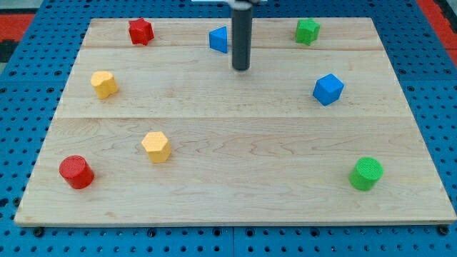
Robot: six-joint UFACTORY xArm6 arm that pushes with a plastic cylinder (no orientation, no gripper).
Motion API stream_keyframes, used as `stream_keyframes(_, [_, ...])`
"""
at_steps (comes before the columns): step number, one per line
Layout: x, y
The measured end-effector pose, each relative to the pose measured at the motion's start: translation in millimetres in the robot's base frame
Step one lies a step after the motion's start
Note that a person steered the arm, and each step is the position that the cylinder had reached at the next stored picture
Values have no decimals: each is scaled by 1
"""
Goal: Move the blue triangle diagonally bottom right to the red star
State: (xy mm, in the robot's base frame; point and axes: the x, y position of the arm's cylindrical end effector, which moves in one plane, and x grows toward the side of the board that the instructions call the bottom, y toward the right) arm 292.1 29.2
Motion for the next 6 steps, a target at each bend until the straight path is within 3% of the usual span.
stream_keyframes(1, [-56,-22])
stream_keyframes(2, [-64,-74])
stream_keyframes(4, [24,-97])
stream_keyframes(5, [-6,-88])
stream_keyframes(6, [-16,-129])
